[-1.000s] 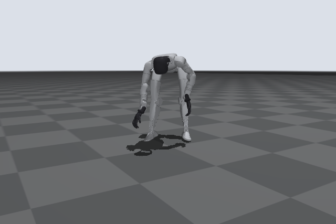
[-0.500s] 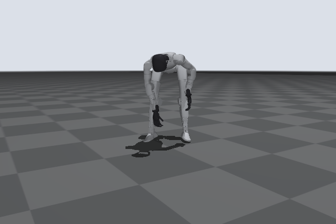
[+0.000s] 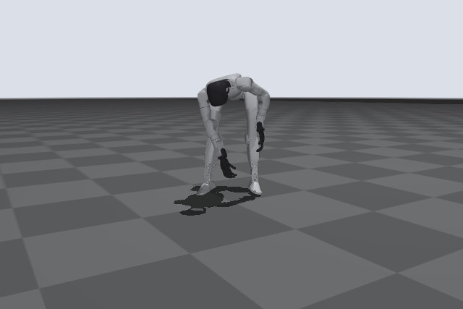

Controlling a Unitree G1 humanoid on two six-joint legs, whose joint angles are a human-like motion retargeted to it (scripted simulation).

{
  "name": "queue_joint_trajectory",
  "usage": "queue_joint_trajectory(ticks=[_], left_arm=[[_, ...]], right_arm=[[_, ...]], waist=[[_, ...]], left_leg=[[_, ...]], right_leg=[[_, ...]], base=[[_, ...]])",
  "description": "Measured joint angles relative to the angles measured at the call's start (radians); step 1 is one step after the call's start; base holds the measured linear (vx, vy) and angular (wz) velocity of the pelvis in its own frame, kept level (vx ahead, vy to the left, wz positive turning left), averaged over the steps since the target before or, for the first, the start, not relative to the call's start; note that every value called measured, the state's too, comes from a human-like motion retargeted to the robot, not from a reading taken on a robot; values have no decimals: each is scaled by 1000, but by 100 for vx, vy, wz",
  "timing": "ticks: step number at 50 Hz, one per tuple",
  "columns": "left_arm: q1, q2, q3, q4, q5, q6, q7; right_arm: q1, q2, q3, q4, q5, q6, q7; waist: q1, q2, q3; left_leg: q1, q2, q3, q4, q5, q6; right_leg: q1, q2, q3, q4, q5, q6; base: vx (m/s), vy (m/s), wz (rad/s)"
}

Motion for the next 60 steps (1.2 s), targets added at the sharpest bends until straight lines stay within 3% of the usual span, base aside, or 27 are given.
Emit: queue_joint_trajectory(ticks=[8, 15, 21, 26, 28, 30, 35, 42, 48, 53, 60], left_arm=[[97, -10, 70, -1, -17, 6, -27], [116, 22, 151, 23, -15, -3, 7], [98, 64, 173, -52, -23, -53, 55], [81, 97, 174, -152, 24, -77, 42], [74, 96, 167, -181, 6, -79, 61], [66, 73, 156, -190, 59, -75, 26], [57, 40, 107, -186, 6, -55, 56], [126, -13, 84, -136, 11, -33, 9], [255, -22, 188, -108, 16, 11, -25], [311, -12, 234, -62, -5, 35, 10], [339, -36, 283, 54, 105, 100, 17]], right_arm=[[278, 198, -29, -144, -104, -46, -1], [363, 66, -35, -169, -65, -36, -53], [205, -133, -74, 33, 6, 21, -181], [-18, -250, -125, 154, 49, 35, -201], [-86, -266, -119, 164, 39, 42, -199], [-147, -269, -140, 171, -7, 24, -181], [-148, -154, -67, 120, -78, 22, -138], [93, 57, 25, -47, -230, -51, -93], [367, 166, -13, -225, -344, -46, -202], [535, 152, -27, -330, -318, -41, -261], [730, 20, -122, -389, -324, -37, -257]], waist=[[-10, -20, 0], [-58, -53, 0], [-77, -61, 0], [-71, -60, 0], [-70, -53, 0], [-60, -3, 0], [-14, -16, 0], [21, 3, 0], [-8, -19, 0], [-68, -55, 0], [-149, -106, -1]], left_leg=[[108, 22, 22, 0, -26, 0], [184, 25, 33, 0, -47, 0], [159, 18, 30, 0, -36, 0], [75, 6, 43, 3, -15, 0], [55, -3, 24, 1, -18, 0], [-23, -6, 32, 75, -35, 0], [-18, -3, 14, 0, -15, 0], [15, 13, 20, 0, -13, 0], [114, 39, 60, 10, -23, 0], [245, 28, 80, 0, -39, 19], [406, 22, 165, 106, -130, 55]], right_leg=[[93, 21, 16, 1, -12, 0], [166, 29, 17, 0, -45, 0], [155, 11, -34, 0, -64, 0], [66, -17, -54, 29, -40, 0], [55, -21, -51, 10, -19, 0], [7, -52, -84, 63, -37, 0], [-13, -21, -64, 1, 8, 0], [11, -9, -56, 5, 11, 0], [78, 8, -43, 42, -6, 0], [204, 13, -5, 0, 8, 0], [362, 3, 77, 0, -16, 0]], base=[[0, -3, -47], [-4, 3, -29], [-5, 6, 2], [-7, 4, 43], [1, 1, 67], [-5, 5, 81], [2, -10, 23], [1, -6, -18], [-4, -3, -67], [2, 7, -57], [-2, 11, -69]])
